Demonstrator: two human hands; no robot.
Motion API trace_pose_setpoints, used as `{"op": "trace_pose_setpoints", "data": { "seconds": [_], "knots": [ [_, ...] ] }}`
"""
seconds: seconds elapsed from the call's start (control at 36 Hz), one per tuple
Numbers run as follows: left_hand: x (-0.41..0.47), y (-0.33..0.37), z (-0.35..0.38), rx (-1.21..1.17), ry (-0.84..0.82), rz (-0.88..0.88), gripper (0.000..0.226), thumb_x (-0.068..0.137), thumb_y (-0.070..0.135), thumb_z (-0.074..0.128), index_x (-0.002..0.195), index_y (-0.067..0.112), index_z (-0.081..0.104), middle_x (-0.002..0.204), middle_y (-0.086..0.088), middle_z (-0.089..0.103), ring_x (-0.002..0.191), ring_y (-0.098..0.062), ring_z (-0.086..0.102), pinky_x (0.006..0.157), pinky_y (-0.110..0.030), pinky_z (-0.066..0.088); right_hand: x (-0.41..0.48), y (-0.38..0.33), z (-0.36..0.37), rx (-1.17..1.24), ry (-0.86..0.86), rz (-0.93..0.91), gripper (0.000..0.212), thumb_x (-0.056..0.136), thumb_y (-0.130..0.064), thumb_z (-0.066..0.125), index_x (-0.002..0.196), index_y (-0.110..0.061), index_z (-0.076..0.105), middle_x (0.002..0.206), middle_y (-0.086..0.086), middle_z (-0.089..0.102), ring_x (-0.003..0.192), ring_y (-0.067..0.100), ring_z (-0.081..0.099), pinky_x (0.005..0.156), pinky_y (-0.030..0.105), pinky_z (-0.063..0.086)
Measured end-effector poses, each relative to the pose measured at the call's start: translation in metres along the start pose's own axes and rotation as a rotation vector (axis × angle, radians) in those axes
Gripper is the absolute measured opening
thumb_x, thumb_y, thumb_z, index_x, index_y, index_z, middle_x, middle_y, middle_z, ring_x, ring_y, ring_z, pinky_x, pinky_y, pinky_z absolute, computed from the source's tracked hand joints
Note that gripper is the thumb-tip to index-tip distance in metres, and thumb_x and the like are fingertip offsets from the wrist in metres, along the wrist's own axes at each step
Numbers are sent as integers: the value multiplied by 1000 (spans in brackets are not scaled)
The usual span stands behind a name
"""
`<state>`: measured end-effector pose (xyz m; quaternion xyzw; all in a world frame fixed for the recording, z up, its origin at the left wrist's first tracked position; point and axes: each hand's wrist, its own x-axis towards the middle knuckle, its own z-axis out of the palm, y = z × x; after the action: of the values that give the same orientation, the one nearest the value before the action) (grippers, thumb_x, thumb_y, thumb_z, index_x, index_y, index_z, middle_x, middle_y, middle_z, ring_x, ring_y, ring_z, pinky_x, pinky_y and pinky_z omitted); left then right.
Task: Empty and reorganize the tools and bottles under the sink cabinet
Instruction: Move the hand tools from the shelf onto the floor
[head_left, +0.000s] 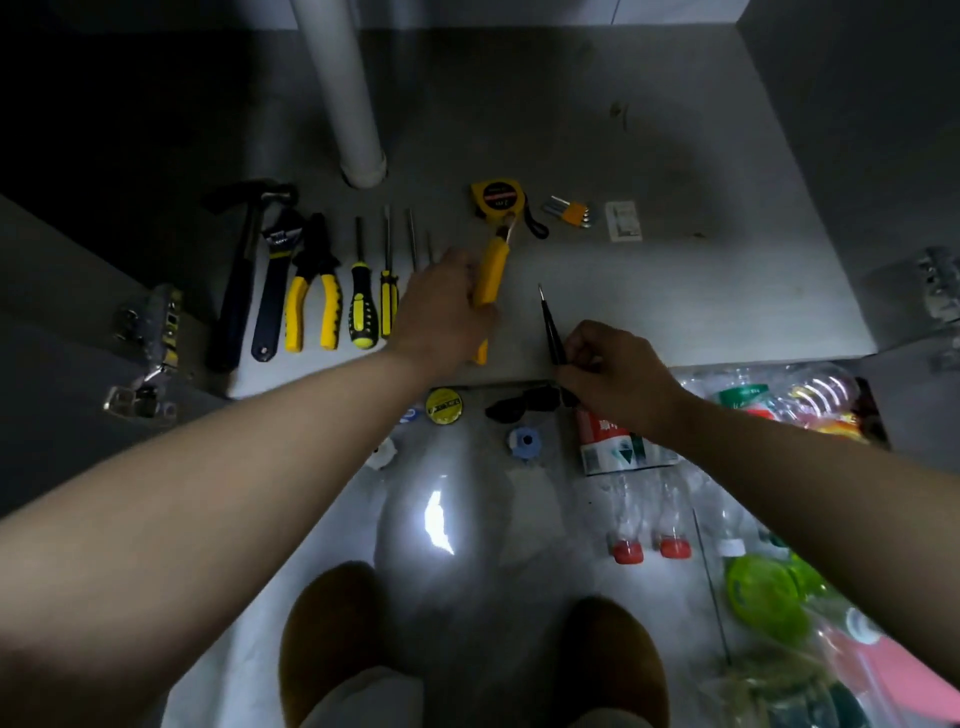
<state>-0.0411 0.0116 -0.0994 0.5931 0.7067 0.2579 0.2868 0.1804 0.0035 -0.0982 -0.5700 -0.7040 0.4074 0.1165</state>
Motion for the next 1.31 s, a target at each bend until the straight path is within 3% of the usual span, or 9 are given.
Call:
{"op": "trace_pose_setpoints", "data": {
  "seconds": [0.08,0.31,0.44,0.53,0.69,0.89,1.03,1.22,1.31],
  "knots": [
    [-44,-13,-2,-165,-34,26,34,85,24,77,116,29,63,88,23,62,81,12,61,66,0,43,-13,3,11,87,-128,9,11,85,-12,70,86,-11,60,80,8,65,68,17,63,62,30,53],
    [-143,-79,16,-127,-260,-64,30,83,21,74,112,31,67,92,10,62,82,-10,63,76,-36,56,-38,24,45,-153,-785,305,8,96,-22,66,98,-17,61,83,12,75,69,20,76,55,23,57],
    [-165,-102,28,88,-363,-80,27,87,35,70,114,36,66,104,9,63,95,-12,64,83,-39,56,-56,33,66,-461,-846,330,17,94,-28,67,104,-15,64,76,5,75,56,9,70,49,17,54],
    [-170,-105,31,224,-358,-37,29,90,40,66,119,36,64,114,7,61,109,-16,60,82,-40,57,-65,31,71,-661,-799,178,24,93,-24,65,113,-10,65,85,5,74,57,7,62,45,10,46],
    [-165,-105,32,373,-290,5,35,94,38,60,128,33,60,121,5,57,116,-20,55,74,-40,58,-70,30,76,-821,-619,42,35,96,-15,58,130,-11,56,123,12,64,109,29,66,88,36,57],
    [-156,-103,23,420,-268,45,37,93,25,61,130,24,62,120,-3,58,112,-25,56,85,-40,53,-60,27,69,-867,-510,-72,29,100,-30,55,126,-16,55,116,8,66,101,26,68,83,38,57],
    [-139,-80,14,320,-189,157,30,93,21,62,123,22,66,119,0,58,107,-22,59,79,-37,54,-39,13,47,-764,-187,-203,29,100,-41,43,97,-21,64,80,2,64,75,23,69,58,26,41],
    [-51,-33,-10,235,14,379,27,88,5,59,114,10,63,113,-8,55,103,-23,53,80,-21,35,17,-9,-2,-459,153,-179,14,93,-29,57,99,-17,61,100,8,59,87,32,61,71,40,53],
    [-8,-16,-17,292,-4,408,36,86,7,57,122,8,60,120,-13,51,108,-30,53,88,-35,46,45,-9,-17,-422,185,-106,24,92,-24,62,114,-15,58,116,9,49,102,28,54,83,41,52]
  ]
}}
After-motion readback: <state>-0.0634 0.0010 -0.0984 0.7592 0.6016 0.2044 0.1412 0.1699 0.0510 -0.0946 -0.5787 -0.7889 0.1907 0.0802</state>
